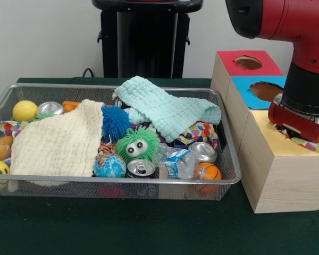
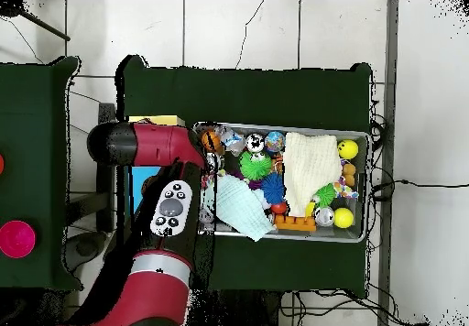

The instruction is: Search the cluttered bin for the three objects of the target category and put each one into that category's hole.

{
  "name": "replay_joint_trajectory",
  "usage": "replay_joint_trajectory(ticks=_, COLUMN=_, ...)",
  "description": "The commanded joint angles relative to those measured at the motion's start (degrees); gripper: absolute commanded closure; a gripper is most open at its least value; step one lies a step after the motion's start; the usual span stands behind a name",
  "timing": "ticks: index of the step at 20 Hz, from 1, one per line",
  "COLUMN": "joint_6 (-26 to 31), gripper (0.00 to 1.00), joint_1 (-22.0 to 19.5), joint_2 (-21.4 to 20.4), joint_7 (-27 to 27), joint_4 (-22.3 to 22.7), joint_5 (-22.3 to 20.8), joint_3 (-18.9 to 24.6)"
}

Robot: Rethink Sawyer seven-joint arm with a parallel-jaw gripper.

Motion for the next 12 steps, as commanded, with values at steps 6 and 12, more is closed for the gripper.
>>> replay_joint_trajectory(ticks=6, joint_6=3.61, gripper=1.00, joint_1=-1.35, joint_2=6.30, joint_7=3.32, joint_4=6.36, joint_5=-4.74, joint_3=0.58)
replay_joint_trajectory(ticks=12, joint_6=9.23, gripper=1.00, joint_1=-4.03, joint_2=0.04, joint_7=0.69, joint_4=8.76, joint_5=-2.76, joint_3=3.41)
